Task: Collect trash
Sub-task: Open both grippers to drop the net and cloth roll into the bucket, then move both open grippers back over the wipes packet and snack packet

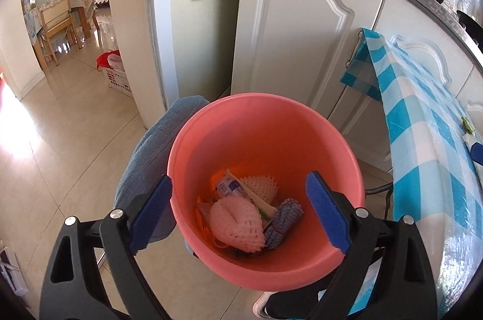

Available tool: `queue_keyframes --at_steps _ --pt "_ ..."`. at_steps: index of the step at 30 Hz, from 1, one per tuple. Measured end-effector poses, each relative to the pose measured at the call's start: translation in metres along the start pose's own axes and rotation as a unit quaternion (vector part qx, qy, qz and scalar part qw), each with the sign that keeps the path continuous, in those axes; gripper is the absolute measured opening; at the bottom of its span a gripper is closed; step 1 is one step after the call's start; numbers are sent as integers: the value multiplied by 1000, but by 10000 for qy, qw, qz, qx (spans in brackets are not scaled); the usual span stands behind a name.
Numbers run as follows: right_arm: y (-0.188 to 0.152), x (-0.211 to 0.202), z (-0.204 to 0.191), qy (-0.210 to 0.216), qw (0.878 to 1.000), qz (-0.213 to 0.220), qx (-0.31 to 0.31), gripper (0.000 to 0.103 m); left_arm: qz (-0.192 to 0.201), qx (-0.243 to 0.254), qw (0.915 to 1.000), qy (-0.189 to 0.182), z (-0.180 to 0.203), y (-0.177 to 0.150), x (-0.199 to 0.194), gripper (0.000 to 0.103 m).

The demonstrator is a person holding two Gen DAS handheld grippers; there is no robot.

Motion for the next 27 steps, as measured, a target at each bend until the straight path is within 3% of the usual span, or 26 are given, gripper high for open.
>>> queue_keyframes --at_steps 14,27 --pt "-8 -97 49 -706 9924 958 308 88 600 941 9937 -133 82 13 -52 95" --pt "-27 -175 56 -1368 9775 1549 427 89 894 1578 9816 -592 149 1 -92 95"
Point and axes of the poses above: each gripper's, at about its wrist camera, not at the fingertips, and x roughly the way its jaws point, z to its right, y to its top, the point moved 4 cm from there along x, roughly the way its jaws point, and after that the axes turned 4 degrees about -x, right-handed, at the moved point
